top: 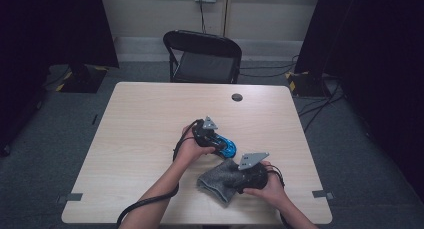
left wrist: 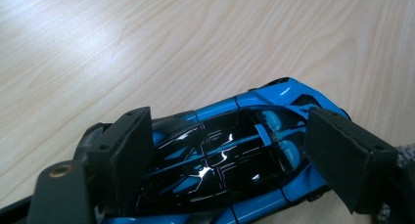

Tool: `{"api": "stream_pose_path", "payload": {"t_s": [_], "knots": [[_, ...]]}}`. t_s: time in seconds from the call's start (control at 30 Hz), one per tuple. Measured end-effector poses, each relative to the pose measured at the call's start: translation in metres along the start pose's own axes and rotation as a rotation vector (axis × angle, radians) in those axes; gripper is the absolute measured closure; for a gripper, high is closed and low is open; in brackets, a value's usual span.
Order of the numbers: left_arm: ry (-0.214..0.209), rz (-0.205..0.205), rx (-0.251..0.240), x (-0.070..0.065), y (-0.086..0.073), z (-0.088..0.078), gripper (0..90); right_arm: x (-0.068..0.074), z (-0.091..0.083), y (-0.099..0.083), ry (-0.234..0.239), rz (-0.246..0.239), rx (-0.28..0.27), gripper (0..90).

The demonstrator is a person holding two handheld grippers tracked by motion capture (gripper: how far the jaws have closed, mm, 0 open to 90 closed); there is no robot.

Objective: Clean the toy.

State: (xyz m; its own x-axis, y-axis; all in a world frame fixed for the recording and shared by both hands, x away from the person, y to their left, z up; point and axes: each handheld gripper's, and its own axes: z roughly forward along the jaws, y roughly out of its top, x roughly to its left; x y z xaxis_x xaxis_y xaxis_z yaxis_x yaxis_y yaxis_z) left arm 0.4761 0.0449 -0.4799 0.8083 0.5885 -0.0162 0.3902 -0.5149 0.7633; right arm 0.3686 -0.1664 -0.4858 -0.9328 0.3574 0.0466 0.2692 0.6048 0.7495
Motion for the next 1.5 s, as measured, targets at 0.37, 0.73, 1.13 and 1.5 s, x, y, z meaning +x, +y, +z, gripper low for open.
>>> {"api": "stream_pose_path", "payload": {"t_s": [0.37, 0.73, 1.13, 1.5], "knots": [[-0.018, 0.005, -0.011, 0.000, 0.000, 0.004, 16.8, 0.005, 0.009, -0.002, -0.008, -0.062, 0.079, 31.2], [-0.016, 0.011, -0.040, -0.002, -0.004, 0.005, 15.7, 0.015, 0.008, 0.004, -0.092, -0.080, 0.095, 70.9], [-0.039, 0.032, -0.058, 0.000, -0.008, 0.007, 10.7, 0.002, 0.004, 0.005, -0.089, 0.019, 0.090, 75.4], [-0.047, 0.055, -0.042, 0.002, -0.009, 0.007, 7.1, -0.002, 0.004, 0.003, -0.066, 0.058, 0.076, 74.4]]}}
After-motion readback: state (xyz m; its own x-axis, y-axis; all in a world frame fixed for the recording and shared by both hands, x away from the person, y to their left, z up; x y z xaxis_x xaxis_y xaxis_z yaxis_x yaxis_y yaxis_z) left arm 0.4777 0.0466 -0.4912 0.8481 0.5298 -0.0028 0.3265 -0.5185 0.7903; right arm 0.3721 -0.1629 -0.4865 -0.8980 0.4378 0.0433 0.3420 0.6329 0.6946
